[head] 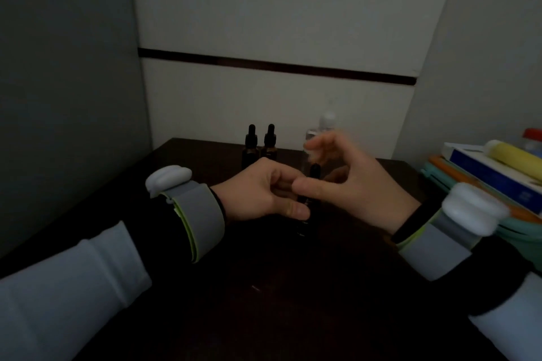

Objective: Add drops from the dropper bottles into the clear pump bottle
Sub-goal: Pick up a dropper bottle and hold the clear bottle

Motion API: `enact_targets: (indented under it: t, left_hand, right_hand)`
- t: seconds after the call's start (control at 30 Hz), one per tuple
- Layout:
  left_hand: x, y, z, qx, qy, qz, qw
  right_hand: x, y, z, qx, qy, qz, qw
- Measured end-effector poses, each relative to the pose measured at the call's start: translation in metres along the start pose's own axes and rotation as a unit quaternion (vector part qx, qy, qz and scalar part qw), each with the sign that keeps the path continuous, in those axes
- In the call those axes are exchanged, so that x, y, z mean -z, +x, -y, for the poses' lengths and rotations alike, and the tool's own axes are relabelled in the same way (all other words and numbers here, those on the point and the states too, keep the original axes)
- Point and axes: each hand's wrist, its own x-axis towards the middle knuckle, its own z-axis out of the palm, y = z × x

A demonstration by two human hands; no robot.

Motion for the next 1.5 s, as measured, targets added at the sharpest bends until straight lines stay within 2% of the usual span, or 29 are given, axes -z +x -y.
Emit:
enact_targets:
  t: [0.03,0.17,0.3,0.47,0.6,0.7,0.83,0.93,0.97,1.07,1.1,1.2,1.33,1.4,1.5]
  left_hand:
    - [-0.001,0.000,0.000,-0.002,0.001,0.004,1.000]
    - [-0.002,0.002,0.004,-0.004,-0.007,-0.008,1.000]
    - [-0.002,0.001,0.000,0.006,-0.005,0.008,1.000]
    - [-0.001,0.001,0.004,0.004,-0.007,-0.003,1.000]
    - [-0.002,0.000,0.003,0.006,-0.007,0.000,1.000]
    - [-0.002,0.001,0.005,0.003,-0.002,-0.010,1.000]
    - [-0.002,0.001,0.004,-0.001,-0.007,-0.004,1.000]
    - [-0.002,0.000,0.004,0.006,0.000,-0.003,1.000]
    - [-0.002,0.000,0.004,0.009,-0.002,-0.002,1.000]
    - [-0.002,-0.001,0.003,0.009,-0.016,0.003,1.000]
    - [-0.002,-0.001,0.003,0.009,-0.015,0.003,1.000]
    - [-0.001,0.000,0.004,0.008,-0.009,-0.005,1.000]
    - [-0.003,0.000,0.001,0.022,-0.016,0.004,1.000]
    - [-0.006,0.000,-0.001,0.025,-0.019,-0.004,1.000]
    - [-0.015,0.003,-0.002,0.028,-0.010,0.006,1.000]
  right_hand:
    - [-0.001,0.000,0.000,-0.004,-0.006,0.007,1.000]
    - [0.001,-0.001,0.001,0.006,0.093,0.058,0.994]
    - [0.000,-0.001,-0.004,-0.030,0.024,0.048,0.998]
    - [0.010,0.001,-0.007,-0.031,0.087,0.013,0.996]
    - [0.008,0.000,-0.009,-0.044,0.040,0.066,0.996]
    - [0.013,0.003,-0.010,-0.033,0.088,0.024,0.995]
    - [0.012,0.002,-0.011,-0.026,0.050,0.042,0.998]
    - [0.017,0.003,-0.008,-0.013,0.111,-0.025,0.993]
    - [0.017,0.002,-0.007,-0.015,0.117,-0.021,0.993]
    - [0.009,-0.002,-0.008,-0.010,0.011,0.057,0.998]
    - [0.006,-0.003,-0.007,-0.002,-0.008,0.060,0.998]
    - [0.011,0.000,0.001,0.035,0.058,-0.037,0.997]
    - [0.027,0.007,0.002,0.084,0.152,-0.229,0.958]
    - [0.031,0.009,0.000,0.087,0.157,-0.272,0.945]
    - [0.032,0.011,-0.007,0.065,0.112,-0.287,0.949]
